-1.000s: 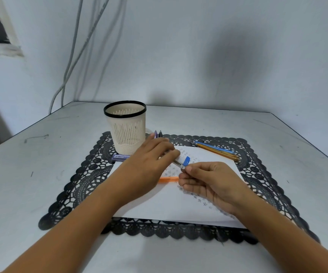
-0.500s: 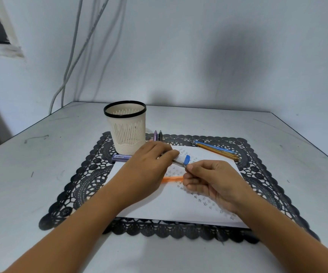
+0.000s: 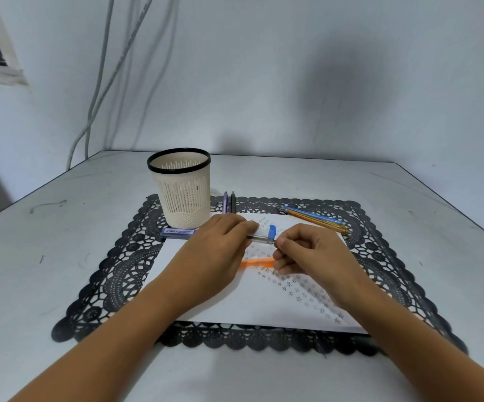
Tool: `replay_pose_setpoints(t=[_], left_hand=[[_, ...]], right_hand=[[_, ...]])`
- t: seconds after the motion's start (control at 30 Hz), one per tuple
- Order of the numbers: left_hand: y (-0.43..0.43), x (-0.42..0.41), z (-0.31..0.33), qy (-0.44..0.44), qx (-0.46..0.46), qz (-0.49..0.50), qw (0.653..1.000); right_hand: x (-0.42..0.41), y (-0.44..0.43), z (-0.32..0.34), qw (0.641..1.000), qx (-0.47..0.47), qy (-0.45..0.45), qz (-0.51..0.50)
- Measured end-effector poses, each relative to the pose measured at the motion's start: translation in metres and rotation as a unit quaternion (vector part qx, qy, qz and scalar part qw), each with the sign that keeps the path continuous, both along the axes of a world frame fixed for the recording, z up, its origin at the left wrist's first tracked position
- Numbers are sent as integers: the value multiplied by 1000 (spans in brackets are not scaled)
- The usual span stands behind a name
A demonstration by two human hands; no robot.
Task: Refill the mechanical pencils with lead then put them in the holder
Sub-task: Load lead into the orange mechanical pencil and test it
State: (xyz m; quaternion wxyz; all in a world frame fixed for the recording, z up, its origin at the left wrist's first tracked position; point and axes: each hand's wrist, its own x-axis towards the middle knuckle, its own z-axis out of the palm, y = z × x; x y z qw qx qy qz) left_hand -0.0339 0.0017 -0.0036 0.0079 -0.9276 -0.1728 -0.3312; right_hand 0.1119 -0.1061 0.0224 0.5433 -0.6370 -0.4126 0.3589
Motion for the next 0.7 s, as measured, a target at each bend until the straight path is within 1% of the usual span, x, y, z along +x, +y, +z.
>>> replay_pose_setpoints(t=[0.17, 0.43, 0.6, 0.7], left_hand=[[-1, 0, 0, 2, -21, 5, 1000], [-2, 0, -2, 14, -36, 16, 999], [-2, 0, -1, 17, -40, 22, 999], [-2, 0, -2, 17, -45, 20, 999]], right_hand=[[2, -2, 1, 996, 10, -83, -19], [6, -3, 0, 982, 10, -186, -39], [7, -4, 0, 972, 10, -229, -45], [8, -3, 0, 972, 9, -231, -46]])
